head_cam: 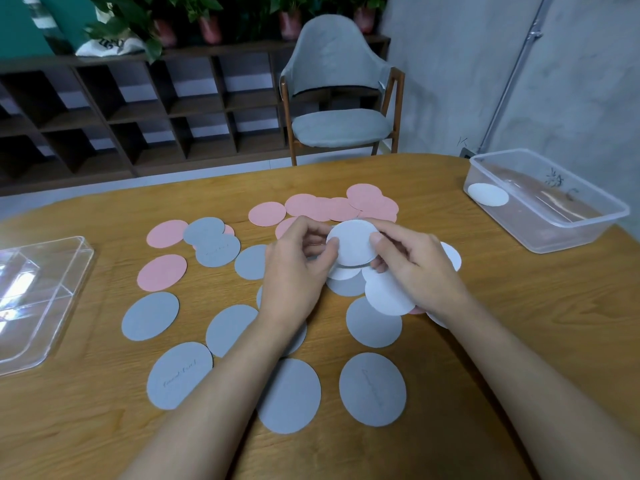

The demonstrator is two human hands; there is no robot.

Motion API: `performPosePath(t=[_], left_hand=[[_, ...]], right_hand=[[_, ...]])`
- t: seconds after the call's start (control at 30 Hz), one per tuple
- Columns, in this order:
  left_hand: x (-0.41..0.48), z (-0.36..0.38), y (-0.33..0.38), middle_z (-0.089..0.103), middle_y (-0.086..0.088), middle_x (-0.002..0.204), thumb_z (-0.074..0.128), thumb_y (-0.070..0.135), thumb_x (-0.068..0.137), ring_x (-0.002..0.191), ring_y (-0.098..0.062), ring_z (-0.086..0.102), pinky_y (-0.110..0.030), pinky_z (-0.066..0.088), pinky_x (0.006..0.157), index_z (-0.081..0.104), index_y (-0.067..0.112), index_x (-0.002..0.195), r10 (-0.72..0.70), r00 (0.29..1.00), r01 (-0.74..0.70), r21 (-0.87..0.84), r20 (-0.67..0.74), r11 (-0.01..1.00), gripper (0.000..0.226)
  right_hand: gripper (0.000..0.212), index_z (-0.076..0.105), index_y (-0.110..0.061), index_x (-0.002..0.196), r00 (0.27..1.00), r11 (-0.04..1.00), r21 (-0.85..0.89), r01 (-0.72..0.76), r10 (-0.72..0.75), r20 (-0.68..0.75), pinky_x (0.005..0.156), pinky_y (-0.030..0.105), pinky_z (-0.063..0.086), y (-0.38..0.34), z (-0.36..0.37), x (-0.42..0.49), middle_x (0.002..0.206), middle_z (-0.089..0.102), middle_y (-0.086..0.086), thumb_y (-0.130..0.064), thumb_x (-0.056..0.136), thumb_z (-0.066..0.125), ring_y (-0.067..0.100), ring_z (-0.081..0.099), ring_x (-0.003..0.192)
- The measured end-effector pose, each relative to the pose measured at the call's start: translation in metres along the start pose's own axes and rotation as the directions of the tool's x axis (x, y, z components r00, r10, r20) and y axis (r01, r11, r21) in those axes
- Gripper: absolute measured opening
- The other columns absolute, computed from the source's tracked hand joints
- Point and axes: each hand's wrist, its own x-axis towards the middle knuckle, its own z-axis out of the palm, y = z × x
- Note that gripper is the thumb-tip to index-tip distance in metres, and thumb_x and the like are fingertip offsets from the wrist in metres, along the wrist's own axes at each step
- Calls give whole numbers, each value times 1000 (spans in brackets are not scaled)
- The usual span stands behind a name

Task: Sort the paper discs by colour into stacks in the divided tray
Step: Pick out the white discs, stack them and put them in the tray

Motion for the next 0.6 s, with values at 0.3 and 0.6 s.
performPosePath(t=[0.3, 0.6], left_hand=[[2, -10, -10, 70, 16, 118, 81, 50, 84, 111, -7, 60, -29, 49, 86, 66, 30, 125, 40, 956, -166, 423, 292, 891, 48], [6, -20, -13, 72, 6, 92, 58, 63, 94, 92, -17, 61, -36, 50, 72, 74, 27, 102, 154, 879, -418, 573, 451, 705, 40]], right_hand=[[29, 70, -28, 126, 990, 994, -107, -22, 7, -138, 64, 14, 45, 5, -10, 3, 86, 68, -16, -18, 104, 55, 4, 60, 82], [27, 68, -29, 126, 974, 984, -150, -101, 67, -217, 77, 46, 57, 13, -14, 7, 96, 72, -2, -23, 104, 53, 15, 65, 90]])
